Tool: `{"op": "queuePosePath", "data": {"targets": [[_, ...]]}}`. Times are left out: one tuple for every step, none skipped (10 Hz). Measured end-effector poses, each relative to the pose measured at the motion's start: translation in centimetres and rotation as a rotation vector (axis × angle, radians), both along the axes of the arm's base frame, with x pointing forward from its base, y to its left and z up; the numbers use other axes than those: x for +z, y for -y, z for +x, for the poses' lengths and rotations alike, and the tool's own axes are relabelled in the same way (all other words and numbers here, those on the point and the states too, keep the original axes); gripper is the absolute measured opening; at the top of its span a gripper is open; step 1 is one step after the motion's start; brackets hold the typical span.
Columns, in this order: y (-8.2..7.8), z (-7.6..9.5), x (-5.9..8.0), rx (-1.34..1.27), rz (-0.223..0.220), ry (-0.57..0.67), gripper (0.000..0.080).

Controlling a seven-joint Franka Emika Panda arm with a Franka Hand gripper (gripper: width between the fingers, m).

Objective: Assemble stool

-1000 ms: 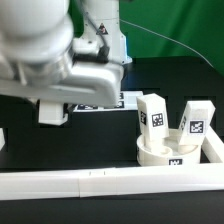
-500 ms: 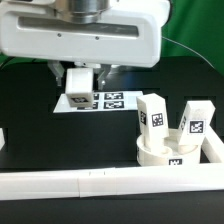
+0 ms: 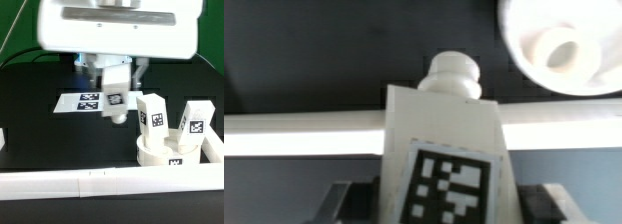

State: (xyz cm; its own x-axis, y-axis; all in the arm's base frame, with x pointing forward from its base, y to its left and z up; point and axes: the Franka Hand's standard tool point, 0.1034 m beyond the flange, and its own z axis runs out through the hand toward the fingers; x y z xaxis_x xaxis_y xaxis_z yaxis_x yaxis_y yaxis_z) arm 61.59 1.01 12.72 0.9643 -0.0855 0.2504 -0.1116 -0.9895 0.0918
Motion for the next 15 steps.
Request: {"op": "queuePosePath", "data": {"targets": [[-0.9, -0.7, -0.8, -0.011, -0.006, 0.022, 0.0324], [-1.2, -0.1, -0.7, 0.008, -0.005, 0.105, 0.0324], [-1.4, -0.1, -0.7, 0.021, 0.001, 0.187, 0.0325], [-1.4, -0.4, -1.1, 0.023, 0.0, 0.186, 0.0325], [-1.8, -0.3, -1.0, 0.038, -0.003, 0.188, 0.0325], [-3.3, -0.1, -0.7, 0.084, -0.015, 0.192, 0.0325], [-4.2, 0.0, -0.6, 0.176, -0.054, 0.187, 0.0325], [-4.6, 0.0, -1.0, 0.249, -0.087, 0.176, 0.0325], [-4.0, 0.0, -1.1, 0.285, -0.105, 0.167, 0.0325], [-3.9, 0.0, -1.1, 0.279, -0.103, 0.168, 0.0325], [-4.0, 0.0, -1.2, 0.282, -0.103, 0.167, 0.0325], [-4.0, 0.0, -1.2, 0.282, -0.103, 0.167, 0.0325], [-4.2, 0.2, -1.1, 0.3, -0.109, 0.193, 0.0325], [-4.8, 0.7, -1.2, 0.342, -0.125, 0.294, 0.0325], [-5.5, 0.4, -1.9, 0.369, -0.136, 0.297, 0.0325]]}}
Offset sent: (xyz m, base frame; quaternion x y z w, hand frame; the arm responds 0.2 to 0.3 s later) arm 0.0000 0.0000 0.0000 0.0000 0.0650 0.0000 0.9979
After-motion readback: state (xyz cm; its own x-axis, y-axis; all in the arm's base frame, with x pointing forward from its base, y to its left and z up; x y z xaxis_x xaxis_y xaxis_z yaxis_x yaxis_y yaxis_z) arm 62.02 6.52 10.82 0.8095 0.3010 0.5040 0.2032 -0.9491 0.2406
